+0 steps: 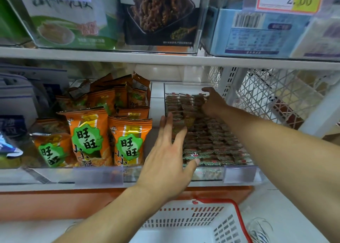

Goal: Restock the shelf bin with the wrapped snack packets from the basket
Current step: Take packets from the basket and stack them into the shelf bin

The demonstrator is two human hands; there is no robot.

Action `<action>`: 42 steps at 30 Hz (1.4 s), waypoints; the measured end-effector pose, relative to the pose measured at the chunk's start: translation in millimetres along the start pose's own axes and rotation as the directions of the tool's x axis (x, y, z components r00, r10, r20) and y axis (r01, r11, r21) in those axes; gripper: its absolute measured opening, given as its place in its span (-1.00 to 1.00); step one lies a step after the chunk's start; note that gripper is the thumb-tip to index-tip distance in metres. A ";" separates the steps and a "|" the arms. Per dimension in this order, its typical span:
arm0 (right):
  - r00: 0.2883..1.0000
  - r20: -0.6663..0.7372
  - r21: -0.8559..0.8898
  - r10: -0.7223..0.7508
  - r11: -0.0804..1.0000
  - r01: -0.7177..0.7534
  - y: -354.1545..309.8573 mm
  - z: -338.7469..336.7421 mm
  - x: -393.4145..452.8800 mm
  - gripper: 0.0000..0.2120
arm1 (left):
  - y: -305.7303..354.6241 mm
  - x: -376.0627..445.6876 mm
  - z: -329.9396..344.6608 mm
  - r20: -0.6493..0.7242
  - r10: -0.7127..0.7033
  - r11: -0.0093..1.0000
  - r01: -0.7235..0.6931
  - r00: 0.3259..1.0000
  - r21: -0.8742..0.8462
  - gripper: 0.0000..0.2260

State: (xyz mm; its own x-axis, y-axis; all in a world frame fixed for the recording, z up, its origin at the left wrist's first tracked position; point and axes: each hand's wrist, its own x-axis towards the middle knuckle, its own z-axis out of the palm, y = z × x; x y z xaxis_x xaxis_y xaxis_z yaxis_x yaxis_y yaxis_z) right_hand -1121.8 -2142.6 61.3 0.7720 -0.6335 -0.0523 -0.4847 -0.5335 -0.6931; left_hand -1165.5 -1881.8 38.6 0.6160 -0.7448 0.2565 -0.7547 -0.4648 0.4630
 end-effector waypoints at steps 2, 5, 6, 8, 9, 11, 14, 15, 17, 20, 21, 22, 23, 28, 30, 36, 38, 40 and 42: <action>0.998 -0.041 0.030 0.037 0.999 -0.036 -1.3 5.9 -2.3 -0.26 | -0.2 -0.1 0.6 -0.003 0.001 1.000 -0.001 1.000 0.002 -0.26; 0.991 -0.080 0.122 0.103 0.988 -0.093 -2.7 14.5 -3.8 -0.26 | -1.2 -0.3 2.5 -0.008 0.010 1.000 -0.010 1.000 0.005 -0.26; 0.989 -0.086 0.143 0.121 0.984 -0.108 -3.3 17.4 -4.1 -0.26 | -1.8 -0.1 3.3 -0.009 0.010 1.000 -0.010 1.000 0.005 -0.27; 0.987 -0.085 0.146 0.136 0.982 -0.123 -2.2 22.7 -3.5 -0.28 | -2.9 0.0 4.6 -0.011 0.010 1.000 -0.010 1.000 0.013 -0.27; 0.986 -0.088 0.146 0.140 0.981 -0.126 -0.7 23.5 -2.4 -0.29 | -3.4 -0.1 5.0 -0.011 0.012 1.000 -0.012 1.000 0.018 -0.27; 0.984 -0.086 0.155 0.154 0.978 -0.139 1.9 20.5 -0.3 -0.30 | -4.0 -0.3 5.4 -0.009 0.014 1.000 -0.013 1.000 0.015 -0.27; 0.985 -0.058 0.153 0.162 0.977 -0.152 2.9 12.3 -4.5 -0.30 | -3.8 1.1 3.4 0.004 0.007 1.000 -0.007 1.000 -0.009 -0.27; 0.984 -0.066 0.165 0.163 0.975 -0.150 2.0 10.3 -9.3 -0.32 | -3.3 1.3 1.5 0.008 0.006 1.000 -0.006 1.000 -0.015 -0.27; 0.978 -0.168 0.228 0.125 0.970 -0.085 -4.6 7.8 -24.7 -0.40 | -0.7 -0.4 -4.3 -0.008 0.022 1.000 -0.022 1.000 -0.014 -0.27; 0.856 -0.504 0.327 -0.118 0.891 0.315 -25.7 5.1 -74.2 -0.55 | 9.0 -9.2 -17.5 -0.112 0.078 0.996 -0.082 0.991 -0.031 -0.41; 0.768 -0.601 0.315 -0.221 0.818 0.482 -31.3 5.2 -97.0 -0.58 | 11.7 -14.2 -22.6 -0.155 0.100 0.992 -0.111 0.983 -0.061 -0.53; 0.671 -0.663 0.264 -0.333 0.735 0.625 -33.1 7.8 -121.7 -0.62 | 13.3 -20.2 -26.3 -0.201 0.128 0.986 -0.147 0.971 -0.083 -0.67; 0.583 -0.678 0.202 -0.447 0.650 0.733 -31.0 14.2 -147.2 -0.68 | 13.2 -28.0 -27.9 -0.245 0.152 0.979 -0.180 0.958 -0.098 -0.78; 0.638 -0.348 0.212 -0.687 0.605 0.767 38.1 87.2 -238.1 -0.83 | -6.0 -78.1 -0.7 -0.037 0.003 0.963 -0.013 0.999 -0.270 -0.86; 0.822 -0.045 0.099 -0.568 0.816 0.569 91.2 125.6 -252.7 -0.81 | -25.9 -100.9 28.7 0.207 -0.112 0.967 0.154 0.972 -0.202 -0.84; 0.694 0.616 -0.607 0.372 0.786 0.118 246.7 203.8 -279.5 -0.42 | -114.3 -183.9 109.3 0.817 -0.384 0.923 0.180 0.431 0.339 -0.38; 0.713 0.590 -0.630 0.379 0.768 0.113 271.1 216.8 -288.9 -0.45 | -138.7 -202.5 128.0 0.835 -0.415 0.909 0.131 0.361 0.395 -0.36; 0.741 0.561 -0.681 0.369 0.715 0.159 287.3 226.6 -292.3 -0.36 | -159.2 -214.7 148.3 0.835 -0.407 0.907 0.057 0.371 0.417 -0.38; 0.770 0.545 -0.701 0.331 0.684 0.202 297.4 236.4 -288.6 -0.36 | -174.0 -225.3 170.3 0.840 -0.382 0.912 0.008 0.385 0.411 -0.35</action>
State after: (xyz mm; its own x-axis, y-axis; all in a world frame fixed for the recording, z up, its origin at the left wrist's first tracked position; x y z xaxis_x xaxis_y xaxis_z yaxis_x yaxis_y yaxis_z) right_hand -1391.6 -1986.0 -299.7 0.6582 -0.3594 -0.6615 -0.4637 -0.8858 0.0198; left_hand -1211.4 -1714.7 -244.3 0.3363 -0.5116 -0.7907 -0.7761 -0.6262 0.0751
